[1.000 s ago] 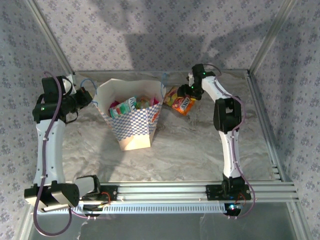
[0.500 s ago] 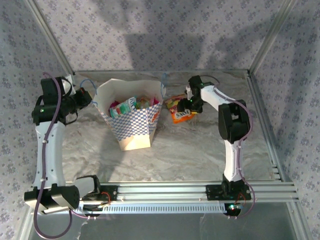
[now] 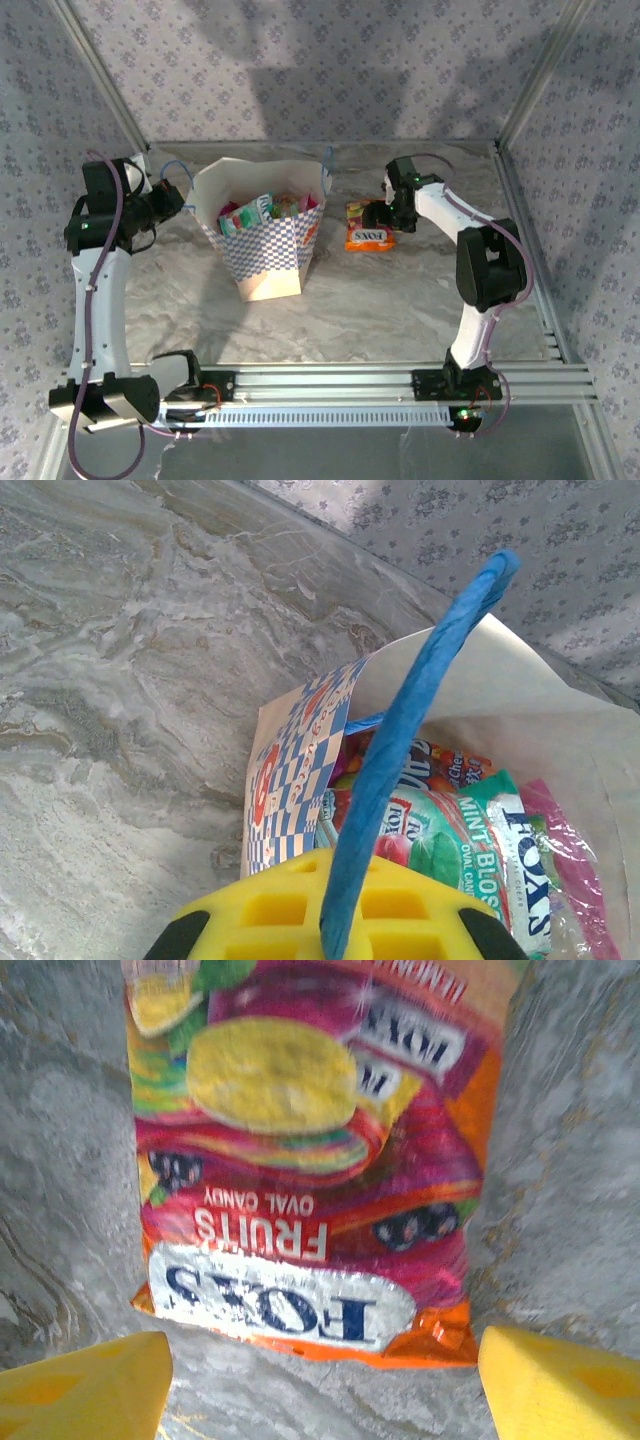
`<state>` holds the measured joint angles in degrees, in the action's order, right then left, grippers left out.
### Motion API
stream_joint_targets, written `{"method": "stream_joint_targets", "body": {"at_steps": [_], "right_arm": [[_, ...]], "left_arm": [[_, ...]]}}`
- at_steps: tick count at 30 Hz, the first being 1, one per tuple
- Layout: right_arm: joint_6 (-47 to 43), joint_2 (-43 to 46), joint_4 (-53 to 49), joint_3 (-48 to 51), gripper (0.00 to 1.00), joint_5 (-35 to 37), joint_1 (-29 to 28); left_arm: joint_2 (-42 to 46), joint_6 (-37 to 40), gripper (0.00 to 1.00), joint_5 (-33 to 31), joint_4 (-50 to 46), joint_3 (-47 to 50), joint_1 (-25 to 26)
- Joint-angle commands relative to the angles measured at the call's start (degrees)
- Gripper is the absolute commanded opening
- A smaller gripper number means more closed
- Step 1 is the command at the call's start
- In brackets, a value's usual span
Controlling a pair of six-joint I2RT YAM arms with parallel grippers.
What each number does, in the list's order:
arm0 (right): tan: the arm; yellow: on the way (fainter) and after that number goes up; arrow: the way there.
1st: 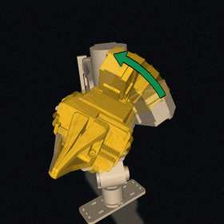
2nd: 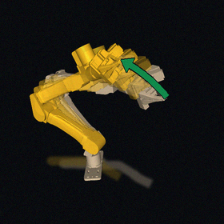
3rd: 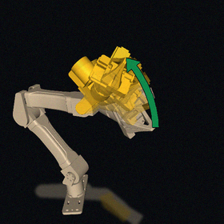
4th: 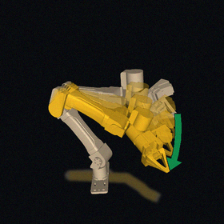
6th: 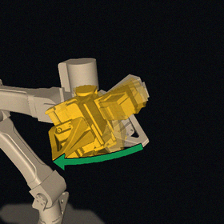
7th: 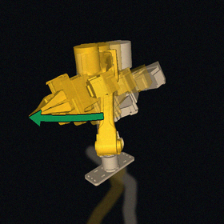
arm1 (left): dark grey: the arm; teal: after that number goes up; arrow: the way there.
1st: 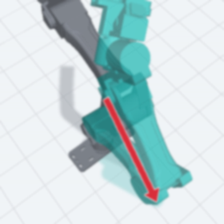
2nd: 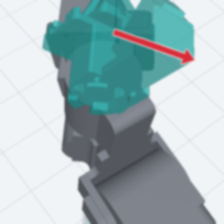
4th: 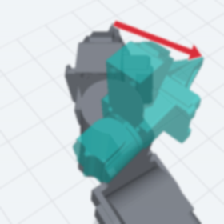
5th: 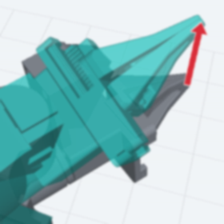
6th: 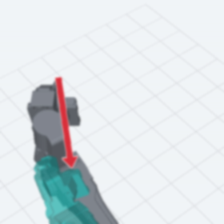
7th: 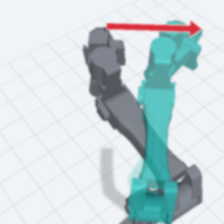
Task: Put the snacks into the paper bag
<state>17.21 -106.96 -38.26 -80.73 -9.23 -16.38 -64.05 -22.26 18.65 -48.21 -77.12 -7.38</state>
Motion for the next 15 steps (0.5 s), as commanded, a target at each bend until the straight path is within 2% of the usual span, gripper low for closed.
{"method": "stream_joint_targets", "body": {"at_steps": [1,15], "right_arm": [[0.89,-1.64,-0.04,-2.57,0.84,1.26,1.07],[0.10,-9.51,1.34,-7.75,0.88,-1.41,1.96]], "left_arm": [[1.21,1.08,0.00,0.77,-0.67,0.44,0.17],[1.21,1.17,0.00,0.30,-1.05,0.13,0.15]]}}
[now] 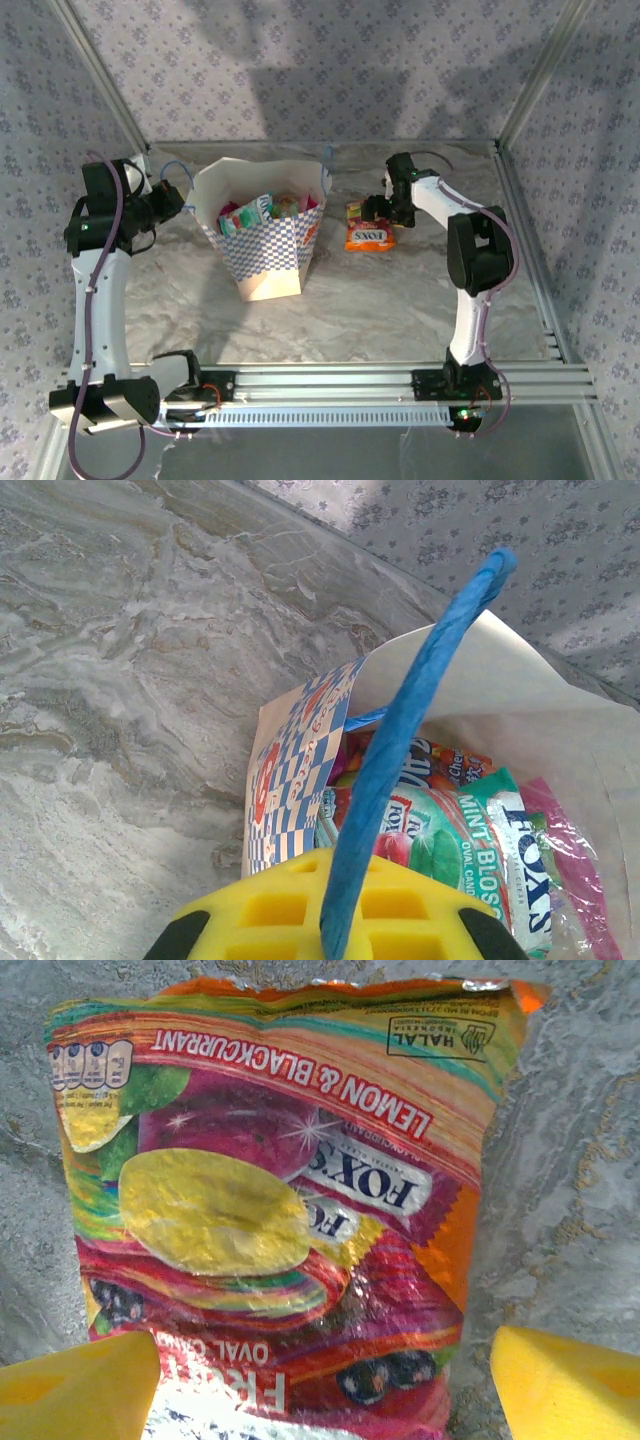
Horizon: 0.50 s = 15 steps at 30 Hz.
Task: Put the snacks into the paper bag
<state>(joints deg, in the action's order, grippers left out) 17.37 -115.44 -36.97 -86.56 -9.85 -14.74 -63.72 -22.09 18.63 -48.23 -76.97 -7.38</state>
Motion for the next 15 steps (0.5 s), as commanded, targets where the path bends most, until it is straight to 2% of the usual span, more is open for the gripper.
{"method": "stream_joint_targets", "body": {"at_steps": [1,9,15], "right_arm": [[-0.05,-1.38,-0.11,-2.10,0.88,-0.83,0.34],[-0.25,-3.23,1.82,-1.19,0.90,-5.82,0.36],[1.28,-3.90,2.30,-0.54,0.90,-7.00,0.57]], "left_arm": [[0.88,0.98,0.00,0.27,-1.16,-0.02,0.09],[0.70,0.73,0.00,0.03,-1.20,-0.46,0.12],[0.68,0.20,0.00,0.22,-1.25,-0.72,0.15]]}}
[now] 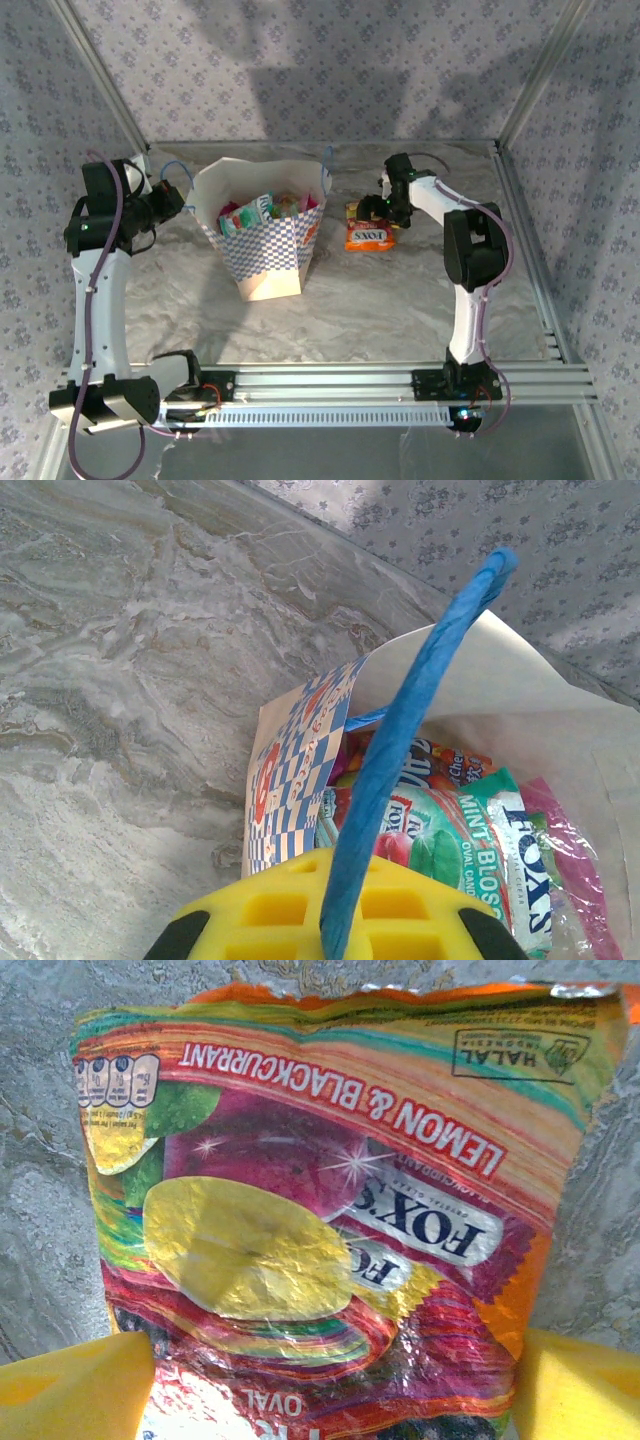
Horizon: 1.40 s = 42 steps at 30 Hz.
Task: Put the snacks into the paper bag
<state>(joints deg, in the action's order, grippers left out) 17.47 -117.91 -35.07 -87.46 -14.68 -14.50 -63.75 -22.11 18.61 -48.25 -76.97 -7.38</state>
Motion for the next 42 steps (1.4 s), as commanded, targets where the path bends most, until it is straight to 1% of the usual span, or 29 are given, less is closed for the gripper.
{"method": "stream_joint_targets", "body": {"at_steps": [1,11,17,20,22,25,30,35,37,38,42], "right_arm": [[1.32,-1.61,0.35,0.47,0.90,-2.33,0.27],[2.61,-2.32,0.35,2.03,0.83,0.77,0.38],[2.39,-2.59,0.32,2.12,0.76,1.90,0.46],[2.05,-2.44,-0.09,2.28,0.69,2.41,0.53],[1.76,-2.26,0.03,2.59,0.63,2.38,0.44],[1.77,-2.07,-0.10,2.87,0.57,2.28,0.43],[1.83,-1.12,0.03,3.56,0.55,2.39,0.05],[3.25,0.13,-0.48,4.44,0.57,5.09,-0.06],[3.22,1.04,0.36,5.33,0.56,4.42,-0.02],[3.19,1.33,0.35,5.50,0.54,4.04,0.00],[2.92,1.45,0.36,5.20,0.54,3.04,-0.08]], "left_arm": [[0.74,0.21,0.00,0.36,-1.31,-0.73,0.13],[1.34,0.99,0.00,-0.60,-2.29,-0.99,0.08],[1.16,0.76,0.00,-0.68,-1.82,-0.50,0.14],[0.88,0.75,0.00,-0.68,-1.35,-0.15,0.09],[0.48,0.66,0.00,-0.68,-1.32,-0.22,0.15],[0.39,0.40,0.00,-0.34,-1.15,0.11,0.13],[0.44,0.52,0.00,-0.51,-1.19,0.41,0.16],[0.47,0.58,0.00,-0.53,-1.11,0.39,0.11],[0.52,0.74,0.00,-0.51,-1.15,0.50,0.08],[0.47,0.75,0.00,-0.51,-1.19,0.46,0.08],[0.21,0.53,0.00,-0.54,-0.81,0.77,0.12]]}}
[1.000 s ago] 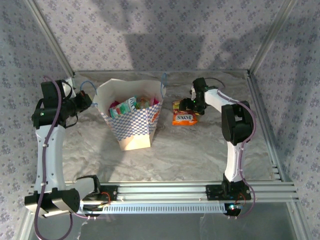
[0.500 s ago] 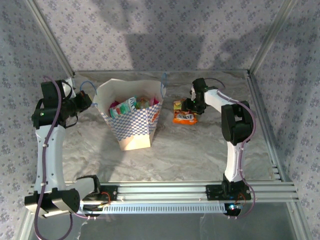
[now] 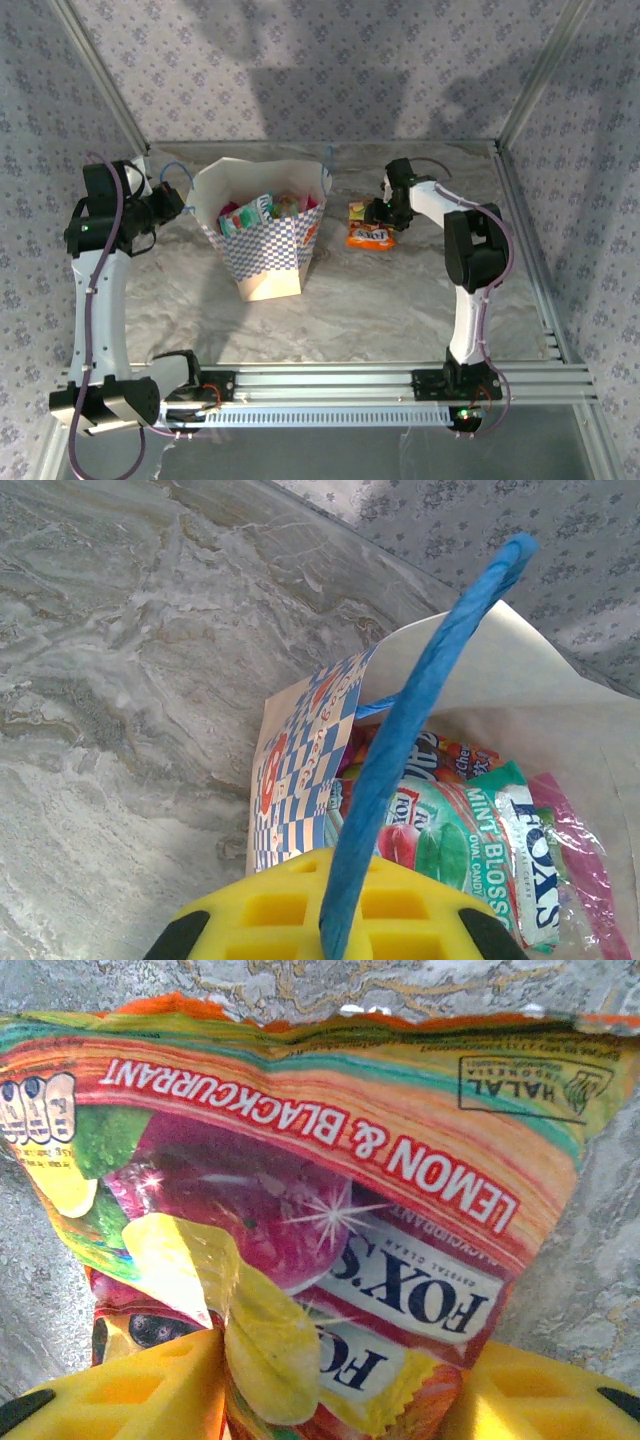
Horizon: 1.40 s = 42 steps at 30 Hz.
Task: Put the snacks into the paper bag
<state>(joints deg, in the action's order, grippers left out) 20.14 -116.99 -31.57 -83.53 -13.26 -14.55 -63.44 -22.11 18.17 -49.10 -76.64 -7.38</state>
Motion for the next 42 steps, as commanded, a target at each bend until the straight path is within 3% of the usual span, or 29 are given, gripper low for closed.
{"method": "stream_joint_targets", "body": {"at_steps": [1,9,12,16,18,33,42], "right_arm": [[0.25,0.53,-3.14,1.30,0.54,1.68,-0.02],[1.04,0.36,-5.06,0.82,0.60,3.51,-0.04],[0.78,0.25,-5.65,0.44,0.41,3.85,-0.03],[-0.05,0.09,-5.79,0.12,0.52,2.60,-0.02],[-0.43,0.52,-5.09,0.36,0.46,1.69,-0.17],[-2.26,4.92,-5.53,1.23,0.42,-0.23,-0.19],[-3.01,10.48,-6.03,1.58,0.33,-0.97,-0.50]], "left_arm": [[-0.19,0.35,0.00,0.06,0.24,0.44,0.12],[-0.17,0.30,0.00,0.26,0.50,0.55,0.09],[-0.28,0.31,0.00,0.28,0.58,0.60,0.16],[-0.30,0.22,0.00,0.36,0.67,0.62,0.08],[-0.45,0.22,0.00,0.36,0.67,0.61,0.16],[-0.81,-0.08,0.00,0.63,1.11,0.16,0.12],[-0.98,-0.22,0.00,1.03,1.38,0.18,0.23]]}}
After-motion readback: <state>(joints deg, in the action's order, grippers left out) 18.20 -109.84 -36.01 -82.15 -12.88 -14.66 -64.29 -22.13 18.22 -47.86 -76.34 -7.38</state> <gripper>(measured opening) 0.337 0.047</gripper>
